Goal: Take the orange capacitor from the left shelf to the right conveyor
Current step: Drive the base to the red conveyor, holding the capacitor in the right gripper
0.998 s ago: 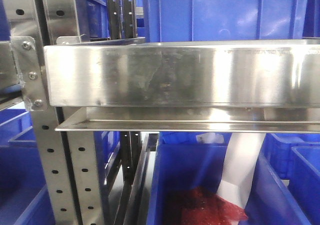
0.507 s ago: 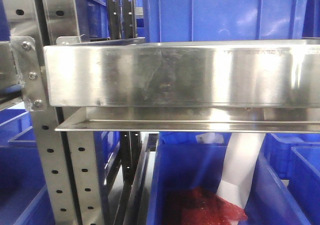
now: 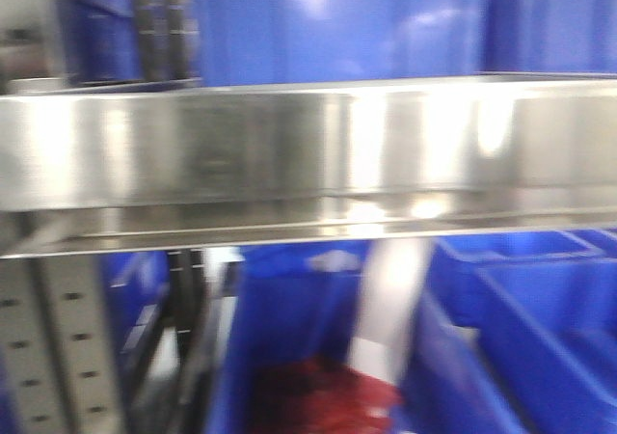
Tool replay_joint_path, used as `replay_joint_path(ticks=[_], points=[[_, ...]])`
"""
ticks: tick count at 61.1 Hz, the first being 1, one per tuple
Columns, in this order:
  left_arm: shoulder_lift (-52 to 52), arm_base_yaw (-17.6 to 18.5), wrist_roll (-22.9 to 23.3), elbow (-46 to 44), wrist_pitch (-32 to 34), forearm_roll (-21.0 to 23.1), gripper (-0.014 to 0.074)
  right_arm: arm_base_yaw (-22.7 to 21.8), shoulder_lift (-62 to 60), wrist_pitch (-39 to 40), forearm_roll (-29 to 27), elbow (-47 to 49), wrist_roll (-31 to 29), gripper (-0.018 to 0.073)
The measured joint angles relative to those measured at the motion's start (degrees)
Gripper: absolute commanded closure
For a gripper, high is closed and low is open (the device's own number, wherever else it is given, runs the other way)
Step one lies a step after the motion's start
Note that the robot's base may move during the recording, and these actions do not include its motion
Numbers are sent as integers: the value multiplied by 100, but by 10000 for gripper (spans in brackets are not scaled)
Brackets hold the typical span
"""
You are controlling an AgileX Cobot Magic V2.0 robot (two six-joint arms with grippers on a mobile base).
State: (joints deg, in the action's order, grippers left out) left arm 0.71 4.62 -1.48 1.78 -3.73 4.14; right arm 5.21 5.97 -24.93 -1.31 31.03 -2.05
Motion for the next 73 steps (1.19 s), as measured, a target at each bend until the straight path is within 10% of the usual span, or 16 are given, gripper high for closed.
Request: replay_joint_path(ticks=[73], points=[[0,0,0,0,0,0,723,0,0,0,10,0,-5,403]])
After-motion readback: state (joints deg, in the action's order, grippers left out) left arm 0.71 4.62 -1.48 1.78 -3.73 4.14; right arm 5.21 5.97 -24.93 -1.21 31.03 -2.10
